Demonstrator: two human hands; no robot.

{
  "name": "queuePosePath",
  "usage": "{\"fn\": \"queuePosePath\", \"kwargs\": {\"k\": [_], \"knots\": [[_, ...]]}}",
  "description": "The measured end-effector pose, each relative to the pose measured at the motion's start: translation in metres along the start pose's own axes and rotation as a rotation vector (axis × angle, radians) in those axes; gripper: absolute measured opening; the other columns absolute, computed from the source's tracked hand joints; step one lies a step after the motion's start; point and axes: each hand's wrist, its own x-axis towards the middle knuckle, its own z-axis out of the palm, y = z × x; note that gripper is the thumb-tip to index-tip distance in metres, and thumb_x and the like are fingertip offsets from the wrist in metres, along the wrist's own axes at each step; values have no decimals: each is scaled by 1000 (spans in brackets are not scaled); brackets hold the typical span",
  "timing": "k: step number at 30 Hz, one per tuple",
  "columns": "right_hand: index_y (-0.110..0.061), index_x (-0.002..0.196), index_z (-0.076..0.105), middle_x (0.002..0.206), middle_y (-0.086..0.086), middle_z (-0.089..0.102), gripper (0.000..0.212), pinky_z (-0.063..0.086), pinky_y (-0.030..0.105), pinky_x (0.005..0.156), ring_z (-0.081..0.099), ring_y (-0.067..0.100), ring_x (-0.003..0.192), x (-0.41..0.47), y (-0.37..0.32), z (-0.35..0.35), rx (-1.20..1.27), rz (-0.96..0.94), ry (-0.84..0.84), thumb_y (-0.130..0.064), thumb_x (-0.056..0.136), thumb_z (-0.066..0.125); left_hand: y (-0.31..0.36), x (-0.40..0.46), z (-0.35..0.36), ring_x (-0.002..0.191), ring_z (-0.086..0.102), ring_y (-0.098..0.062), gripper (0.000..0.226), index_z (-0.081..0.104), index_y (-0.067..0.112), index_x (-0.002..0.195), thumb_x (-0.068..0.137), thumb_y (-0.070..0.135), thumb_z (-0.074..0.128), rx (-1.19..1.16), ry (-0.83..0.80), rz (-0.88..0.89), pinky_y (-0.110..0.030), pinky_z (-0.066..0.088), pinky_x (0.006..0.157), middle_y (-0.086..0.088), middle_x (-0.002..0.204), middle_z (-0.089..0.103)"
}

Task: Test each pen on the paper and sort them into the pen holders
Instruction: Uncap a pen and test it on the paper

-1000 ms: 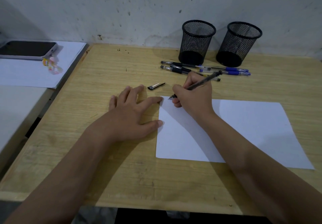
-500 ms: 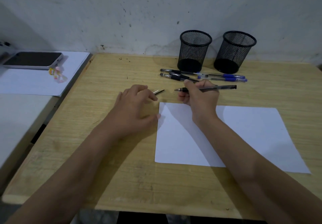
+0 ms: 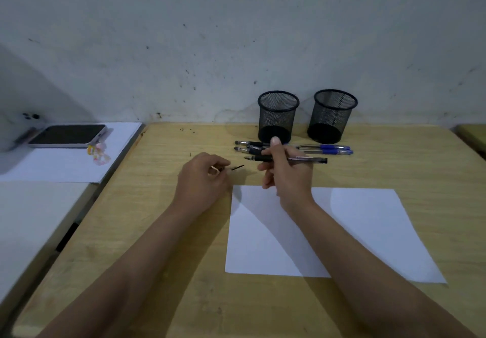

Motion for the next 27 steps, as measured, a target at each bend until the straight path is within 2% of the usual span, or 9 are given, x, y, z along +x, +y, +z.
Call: {"fn": "queuePosePath", "kwargs": {"k": [3, 6, 9, 13, 15, 20, 23, 25, 27], "knots": [[-12, 68, 65, 48, 4, 61, 36, 40, 22, 36, 46, 16, 33, 1, -9, -2, -9, -57, 26, -33, 95, 53, 12, -2, -7, 79, 62, -12, 13, 69, 22, 87, 78, 14, 73, -143, 46, -2, -26, 53, 73, 7, 87, 67], [-10, 66, 66, 47, 5, 61, 38, 38, 22, 36, 45, 20, 34, 0, -15, -5, -38, -106, 10, -34, 94, 55, 29, -3, -13, 78, 62, -11, 14, 70, 20, 85, 76, 11, 75, -203, 68, 53, -9, 44, 66, 6, 85, 67], [-10, 65, 64, 43, 3, 58, 36, 35, 22, 35, 42, 16, 30, -3, -22, -9, -40, -131, -38, -32, 93, 57, 47, -8, -17, 80, 61, -7, 13, 70, 14, 85, 76, 6, 74, -229, 43, 147, -3, 38, 69, 3, 85, 66], [-11, 65, 53, 46, 4, 57, 29, 35, 18, 39, 44, 7, 33, -8, -34, -14, -55, -197, -80, -25, 88, 64, 62, -12, -20, 81, 61, -4, 12, 70, 10, 86, 76, 4, 73, -263, 33, 235, -4, 37, 71, 3, 85, 67], [-13, 63, 49, 46, 4, 56, 31, 34, 18, 37, 42, 8, 31, -11, -40, -18, -12, -200, -103, -23, 84, 70, 66, -15, -22, 80, 62, -3, 12, 70, 11, 85, 76, 3, 72, -280, 58, 255, -4, 38, 71, 3, 85, 67], [-14, 75, 68, 54, 4, 59, 7, 43, 23, 37, 45, 14, 36, -21, -52, -35, 92, -237, -232, -10, 81, 70, 75, -22, -23, 79, 62, -4, 12, 70, 5, 86, 76, 0, 73, -288, 149, 304, -5, 40, 70, -4, 84, 68], [-15, 78, 71, 52, 2, 55, 11, 47, 23, 41, 48, 13, 42, -25, -52, -43, 125, -264, -203, -7, 84, 66, 79, -26, -21, 80, 63, -6, 14, 71, 5, 88, 75, 0, 73, -298, 151, 370, -11, 44, 71, -4, 84, 69], [-15, 78, 70, 50, -1, 55, 8, 47, 24, 44, 49, 14, 41, -26, -49, -47, 115, -281, -193, -11, 83, 66, 81, -27, -20, 79, 64, -8, 14, 72, 6, 88, 75, 0, 72, -317, 135, 392, -19, 51, 72, -2, 84, 69], [-15, 79, 70, 53, 3, 56, 6, 48, 25, 47, 51, 14, 42, -27, -47, -50, 104, -300, -209, -19, 79, 67, 84, -29, -19, 78, 65, -8, 14, 72, 6, 87, 74, -1, 71, -335, 122, 403, -19, 51, 72, -2, 83, 69]]}}
